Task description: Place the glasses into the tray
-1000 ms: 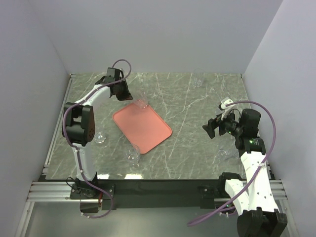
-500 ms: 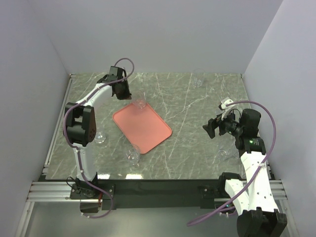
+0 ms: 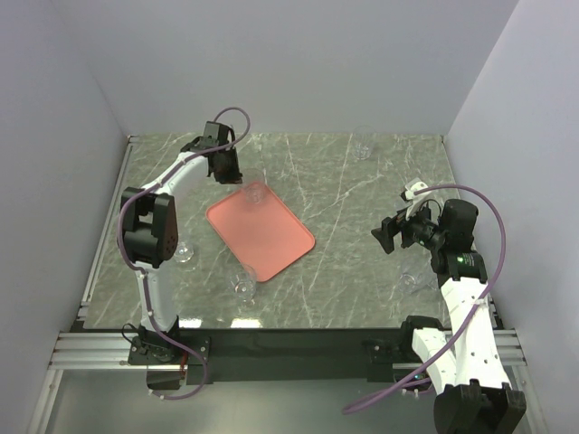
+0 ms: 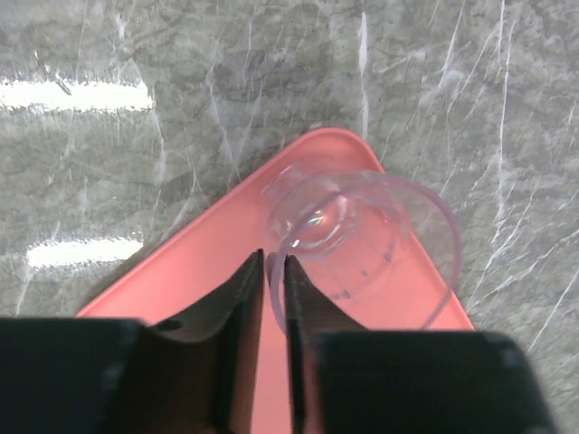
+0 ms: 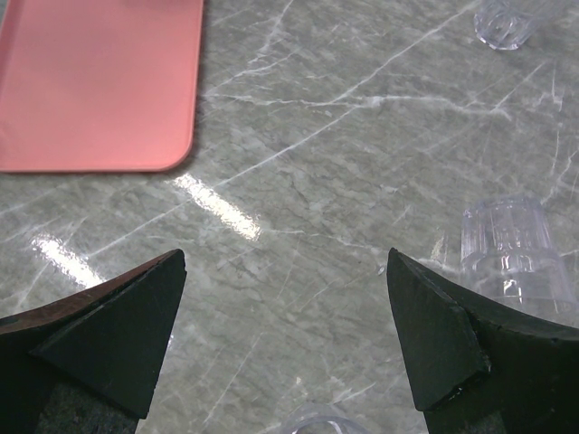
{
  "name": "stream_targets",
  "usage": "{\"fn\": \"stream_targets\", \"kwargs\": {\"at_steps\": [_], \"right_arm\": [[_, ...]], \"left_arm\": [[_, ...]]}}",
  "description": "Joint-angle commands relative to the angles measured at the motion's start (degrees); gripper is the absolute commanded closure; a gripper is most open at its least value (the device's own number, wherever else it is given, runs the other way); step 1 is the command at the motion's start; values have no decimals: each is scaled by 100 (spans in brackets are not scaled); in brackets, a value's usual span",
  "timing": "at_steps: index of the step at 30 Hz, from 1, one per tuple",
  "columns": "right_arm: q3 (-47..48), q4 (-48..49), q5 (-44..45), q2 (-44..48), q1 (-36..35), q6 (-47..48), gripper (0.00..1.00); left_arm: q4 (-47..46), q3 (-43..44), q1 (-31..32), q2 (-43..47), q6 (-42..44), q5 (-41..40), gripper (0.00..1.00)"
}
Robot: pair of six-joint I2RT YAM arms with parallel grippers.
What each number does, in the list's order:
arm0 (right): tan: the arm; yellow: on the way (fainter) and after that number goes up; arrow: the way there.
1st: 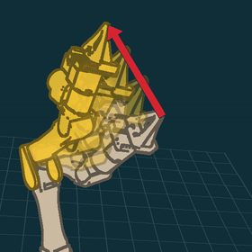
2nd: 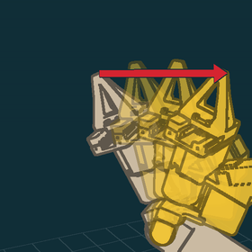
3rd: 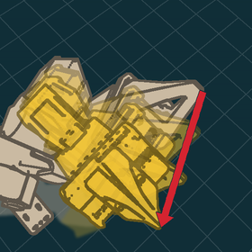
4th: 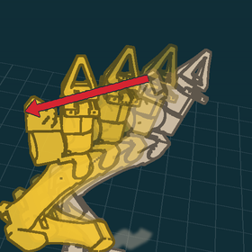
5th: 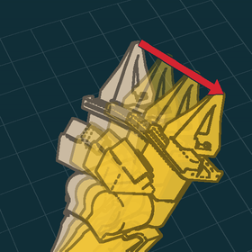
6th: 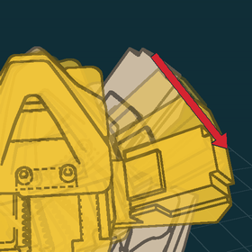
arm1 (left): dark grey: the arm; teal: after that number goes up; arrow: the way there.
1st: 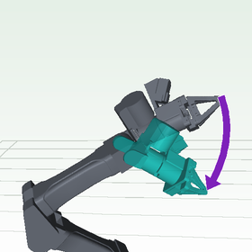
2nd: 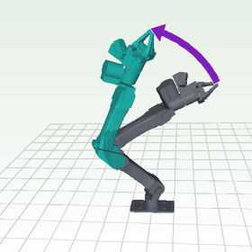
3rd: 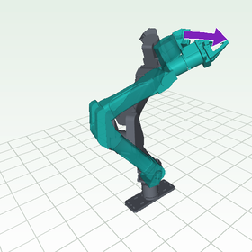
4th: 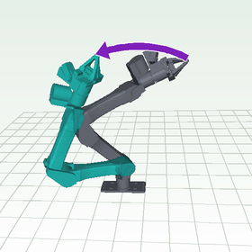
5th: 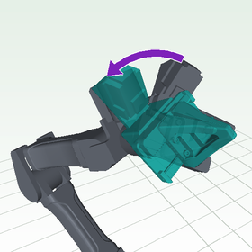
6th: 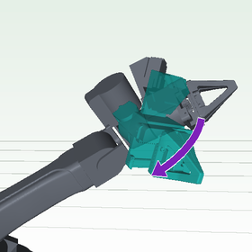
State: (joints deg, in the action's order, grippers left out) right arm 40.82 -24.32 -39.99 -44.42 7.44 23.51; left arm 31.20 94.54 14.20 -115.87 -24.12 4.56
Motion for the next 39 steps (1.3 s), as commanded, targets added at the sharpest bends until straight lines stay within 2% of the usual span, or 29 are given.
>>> {"fn": "stream_targets", "kwargs": {"at_steps": [1, 9, 14, 22, 30, 37, 39], "right_arm": [[-12, 50, -35, 83, 56, 49, 2], [-21, 50, -53, 92, 82, 66, 2], [-48, 58, -71, 101, 91, 93, 2], [-109, 76, -106, 74, 135, 154, 2], [-153, 76, -167, 74, 205, 207, 2], [-171, -3, -860, 4, 179, 373, 2], [-48, -213, -1107, -180, -14, 470, 2]], "left_arm": [[-62, 328, 39, 47, 83, -16, 77], [-316, 91, 48, 486, 109, 10, 49], [-746, -707, 57, 1347, 206, -130, 34], [-1520, -2404, -118, 3068, 92, -350, 27], [-1837, -4090, -952, 4975, -365, -122, 22], [-1442, -4752, -1358, 6207, -85, -438, 16], [-1476, -4953, -1358, 6480, -23, -798, 14]]}}
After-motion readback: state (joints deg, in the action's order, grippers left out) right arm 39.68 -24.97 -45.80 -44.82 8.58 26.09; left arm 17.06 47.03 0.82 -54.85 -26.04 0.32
